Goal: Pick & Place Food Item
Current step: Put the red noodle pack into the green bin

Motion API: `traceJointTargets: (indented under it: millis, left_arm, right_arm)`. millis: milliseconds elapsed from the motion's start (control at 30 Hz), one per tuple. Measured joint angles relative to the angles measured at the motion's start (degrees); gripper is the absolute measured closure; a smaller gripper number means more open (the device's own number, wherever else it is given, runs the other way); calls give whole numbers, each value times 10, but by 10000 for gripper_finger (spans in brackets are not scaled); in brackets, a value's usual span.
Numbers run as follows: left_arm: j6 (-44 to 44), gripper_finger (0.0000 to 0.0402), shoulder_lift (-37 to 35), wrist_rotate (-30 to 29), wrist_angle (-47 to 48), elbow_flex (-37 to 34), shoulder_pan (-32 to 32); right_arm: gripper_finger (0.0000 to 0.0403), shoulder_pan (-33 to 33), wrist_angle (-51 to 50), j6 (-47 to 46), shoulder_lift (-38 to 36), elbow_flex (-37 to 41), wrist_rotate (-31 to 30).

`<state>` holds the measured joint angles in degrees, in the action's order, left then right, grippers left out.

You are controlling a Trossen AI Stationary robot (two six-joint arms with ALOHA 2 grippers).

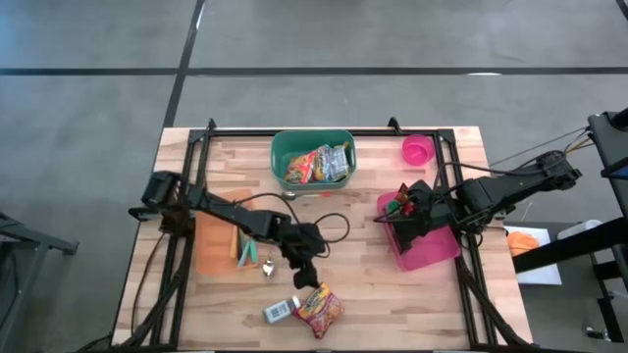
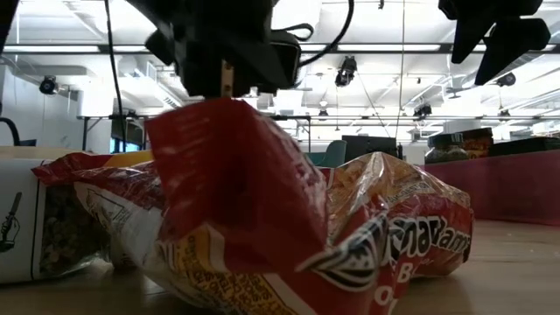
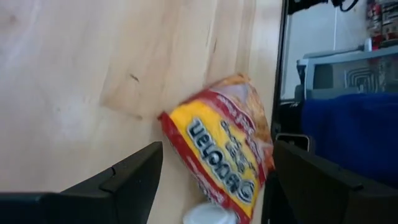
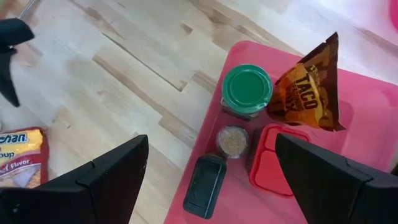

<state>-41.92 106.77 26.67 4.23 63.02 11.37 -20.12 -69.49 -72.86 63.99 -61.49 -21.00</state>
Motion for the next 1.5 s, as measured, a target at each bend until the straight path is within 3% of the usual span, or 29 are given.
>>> traceJointTargets:
  millis: [467, 967, 1500]
  left_arm:
    - [-116, 96, 83, 68, -62, 1, -20]
    - [-119, 104, 156, 122, -48, 83, -7]
    - [-112, 326, 155, 121, -48, 82, -13]
  right_arm:
    - [54, 0, 15, 15, 0, 0, 0]
    - [54, 0, 10, 44, 0, 0, -1]
    - [54, 0, 9, 69, 0, 1, 0]
